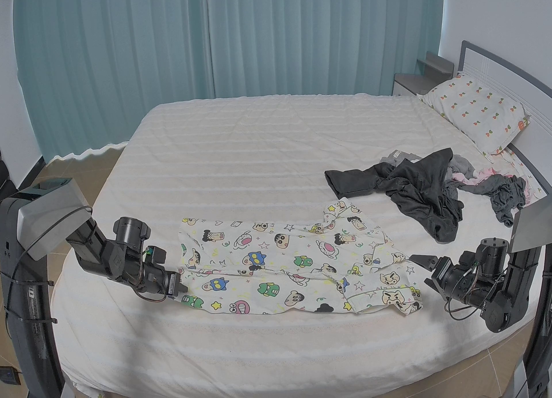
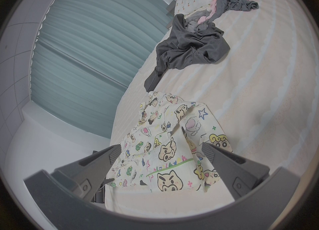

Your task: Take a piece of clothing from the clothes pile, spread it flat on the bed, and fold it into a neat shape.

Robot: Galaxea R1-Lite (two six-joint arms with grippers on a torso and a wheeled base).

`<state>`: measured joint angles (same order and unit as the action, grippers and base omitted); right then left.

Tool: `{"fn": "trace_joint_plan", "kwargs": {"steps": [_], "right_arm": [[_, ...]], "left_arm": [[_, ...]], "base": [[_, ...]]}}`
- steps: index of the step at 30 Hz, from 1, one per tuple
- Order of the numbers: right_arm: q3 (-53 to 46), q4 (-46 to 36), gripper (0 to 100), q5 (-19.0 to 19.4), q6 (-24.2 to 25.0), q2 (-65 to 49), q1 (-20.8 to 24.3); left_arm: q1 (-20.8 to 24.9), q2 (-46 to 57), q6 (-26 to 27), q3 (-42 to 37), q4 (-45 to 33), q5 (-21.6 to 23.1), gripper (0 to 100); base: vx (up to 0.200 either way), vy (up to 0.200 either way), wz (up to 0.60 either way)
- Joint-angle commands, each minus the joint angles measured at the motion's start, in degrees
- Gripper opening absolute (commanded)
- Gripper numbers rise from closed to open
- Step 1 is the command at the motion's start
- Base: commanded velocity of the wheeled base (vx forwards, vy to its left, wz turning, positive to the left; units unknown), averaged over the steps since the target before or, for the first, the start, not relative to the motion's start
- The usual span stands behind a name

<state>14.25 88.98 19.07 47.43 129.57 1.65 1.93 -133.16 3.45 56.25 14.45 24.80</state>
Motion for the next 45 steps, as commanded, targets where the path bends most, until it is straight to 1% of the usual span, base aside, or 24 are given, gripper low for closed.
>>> {"fn": "trace_joint_plan", "kwargs": {"steps": [1, 4, 9, 14, 20, 21, 24, 27, 29, 31, 33, 36, 37, 38, 40, 41, 42, 45], "right_arm": [[0.0, 0.6, 100, 0.0, 0.0, -0.1, 0.0], [-0.1, 0.6, 100, 0.0, 0.0, -0.2, 0.0], [0.0, 0.6, 100, 0.0, 0.0, -0.2, 0.0], [0.0, 0.6, 100, 0.0, -0.2, -0.2, 0.0], [0.0, 0.6, 100, 0.0, -1.3, 0.1, 0.1], [0.0, 0.6, 100, 0.0, -1.3, 0.1, 0.1], [-0.1, 0.6, 100, 0.0, -1.6, 0.0, 0.1], [-0.2, 0.6, 100, 0.0, -1.9, -0.1, 0.3], [-0.1, 0.6, 100, 0.0, -3.3, 0.1, 0.7], [0.6, 0.5, 100, 0.6, -6.9, 1.6, 0.6], [2.3, 0.5, 100, 1.4, -8.7, 3.7, 0.7], [7.4, -0.4, 100, 3.0, -9.4, 7.4, 0.6], [7.6, -0.6, 100, 3.0, -9.4, 7.6, 0.6], [10.1, -3.0, 100, 3.1, -10.4, 9.2, 0.7], [12.8, -7.8, 100, 3.5, -12.8, 10.0, 0.9], [13.0, -8.1, 100, 3.6, -12.9, 10.1, 0.9], [14.3, -11.2, 100, 5.0, -14.4, 10.3, 1.2], [14.7, -12.9, 100, 7.9, -15.9, 10.1, 1.5]], "left_arm": [[-0.4, 3.1, 2.0, -0.2, -2.4, 0.0, 0], [-0.7, 3.4, 2.2, -0.3, -2.8, 0.0, 0], [-1.0, 3.9, 2.5, -0.7, -6.8, -0.3, 0], [-1.5, 3.1, 4.3, -1.1, -7.1, -0.4, 0], [-1.4, 3.2, 4.8, -2.3, -7.2, -0.5, 0], [-1.4, 3.2, 4.8, -2.2, -7.4, -1.3, 100], [-1.4, 3.1, 4.7, -2.2, -7.6, -2.4, 100], [-1.5, 3.3, 4.5, -2.3, -7.7, -2.4, 100], [-2.1, 3.3, 4.4, -2.4, -7.7, -2.4, 100], [-3.8, 3.8, 3.9, -3.5, -7.2, -1.8, 100], [-5.0, 4.5, 3.8, -4.1, -7.2, -1.3, 100], [-7.6, 6.4, 2.8, -5.6, -7.2, 2.7, 100], [-7.7, 6.5, 2.7, -5.7, -7.2, 2.9, 100], [-9.0, 7.7, 1.7, -6.9, -7.2, 5.4, 100], [-10.1, 8.6, 0.7, -8.4, -6.8, 7.5, 100], [-10.2, 8.7, 0.6, -8.5, -6.8, 7.6, 100], [-11.1, 9.2, 0.3, -9.9, -5.8, 9.0, 100], [-12.5, 9.5, 0.2, -13.1, -2.2, 11.6, 100]], "base": [[0.000, 0.000, 0.00], [0.000, 0.000, 0.00], [0.000, 0.000, 0.00], [0.000, 0.000, 0.00], [0.000, 0.000, 0.00], [0.000, 0.000, 0.00], [0.000, 0.000, 0.00], [0.000, 0.000, 0.00], [0.000, 0.000, 0.00], [0.000, 0.000, 0.00], [0.000, 0.000, 0.00], [0.000, 0.000, 0.00], [0.000, 0.000, 0.00], [0.000, 0.000, 0.00], [0.000, 0.000, 0.00], [0.000, 0.000, 0.00], [0.000, 0.000, 0.00], [0.000, 0.000, 0.00]]}}
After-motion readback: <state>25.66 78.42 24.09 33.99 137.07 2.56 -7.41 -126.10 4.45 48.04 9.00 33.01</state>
